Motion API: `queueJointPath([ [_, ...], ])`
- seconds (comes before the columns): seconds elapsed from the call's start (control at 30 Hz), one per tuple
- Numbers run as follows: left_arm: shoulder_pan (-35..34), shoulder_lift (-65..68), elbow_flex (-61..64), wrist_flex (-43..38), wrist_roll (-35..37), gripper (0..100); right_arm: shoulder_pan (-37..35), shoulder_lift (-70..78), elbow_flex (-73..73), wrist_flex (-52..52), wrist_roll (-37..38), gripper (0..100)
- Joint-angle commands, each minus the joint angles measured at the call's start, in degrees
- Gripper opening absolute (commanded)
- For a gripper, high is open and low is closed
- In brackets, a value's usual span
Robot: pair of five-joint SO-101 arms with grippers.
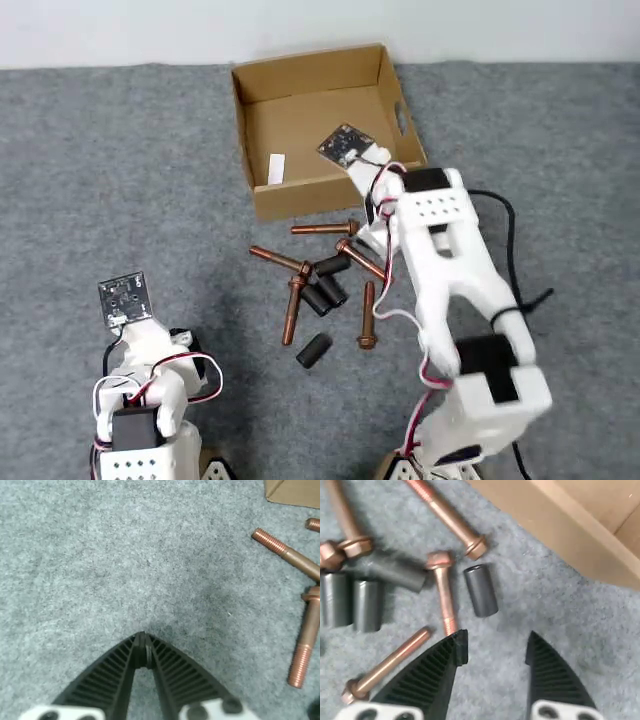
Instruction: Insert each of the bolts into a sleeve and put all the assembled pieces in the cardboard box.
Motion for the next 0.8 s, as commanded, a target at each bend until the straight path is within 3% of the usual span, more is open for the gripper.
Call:
queueJointPath([
  [0.0,-0.1,-0.6,-0.9,0.3,0.1,1,-0.9,4.4,-8.0,0.5,0.7,20.1],
  [0.7,-0.1,-0.6,-0.9,0.3,0.1,1,-2.4,18.9,-14.2,-0.9,0.7,19.9],
  [0.77,-0.1,-0.6,-0.9,0.3,0.1,1,-2.5,21.3,-14.7,-1.7,0.7,16.2],
])
